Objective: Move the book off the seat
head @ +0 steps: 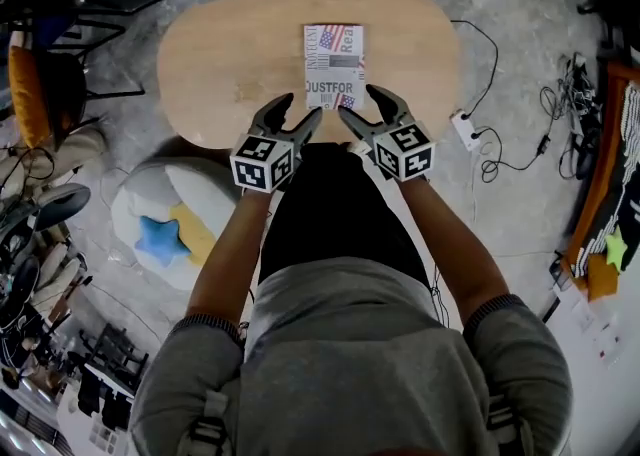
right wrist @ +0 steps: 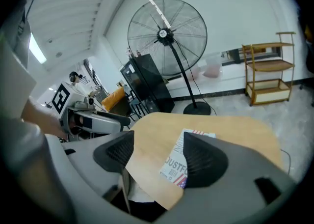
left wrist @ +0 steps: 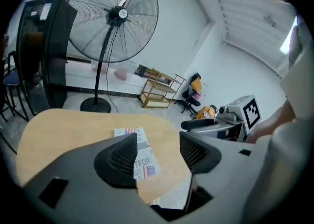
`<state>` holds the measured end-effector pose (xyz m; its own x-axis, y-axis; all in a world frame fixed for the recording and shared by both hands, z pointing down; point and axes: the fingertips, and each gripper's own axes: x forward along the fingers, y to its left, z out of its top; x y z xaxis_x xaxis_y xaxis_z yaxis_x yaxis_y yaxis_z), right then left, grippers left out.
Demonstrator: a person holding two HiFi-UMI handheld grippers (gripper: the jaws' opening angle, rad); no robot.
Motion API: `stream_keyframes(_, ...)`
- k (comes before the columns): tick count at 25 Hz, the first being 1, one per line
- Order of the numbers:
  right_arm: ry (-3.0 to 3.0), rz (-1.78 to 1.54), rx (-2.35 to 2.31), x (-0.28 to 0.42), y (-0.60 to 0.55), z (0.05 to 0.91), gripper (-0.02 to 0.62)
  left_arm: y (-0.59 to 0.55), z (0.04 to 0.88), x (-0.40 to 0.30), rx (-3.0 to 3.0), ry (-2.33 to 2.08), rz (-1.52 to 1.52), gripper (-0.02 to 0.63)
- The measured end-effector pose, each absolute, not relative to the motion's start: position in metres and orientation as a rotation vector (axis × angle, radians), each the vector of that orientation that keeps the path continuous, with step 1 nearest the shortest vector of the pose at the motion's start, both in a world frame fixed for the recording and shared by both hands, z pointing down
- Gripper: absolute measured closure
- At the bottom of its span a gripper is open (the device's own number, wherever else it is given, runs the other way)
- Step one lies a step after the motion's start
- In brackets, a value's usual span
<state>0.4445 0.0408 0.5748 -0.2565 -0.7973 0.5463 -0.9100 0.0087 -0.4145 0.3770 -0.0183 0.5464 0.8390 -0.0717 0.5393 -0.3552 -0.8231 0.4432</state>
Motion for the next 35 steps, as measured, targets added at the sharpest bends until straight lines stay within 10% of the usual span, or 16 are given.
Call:
stream_keyframes(13, -2.370, 0.687, 1.756, 0.435, 0.086, 0.381, 0.287, 0.038, 0.358, 0.389, 2.744, -0.296, 0.500, 0.348)
stream_keyframes(29, -2.522, 0.222, 1.767, 0.434, 0.123, 0.230, 0.589, 0.073, 0.205, 0.383, 2.976, -0.368, 0.205, 0.573)
stream_keyframes(35, -2.528, 0.074, 1.791, 0.437, 0.134, 0.191, 0.590, 0.076, 0.177, 0.379, 3.002, -0.398, 0.118, 0.590)
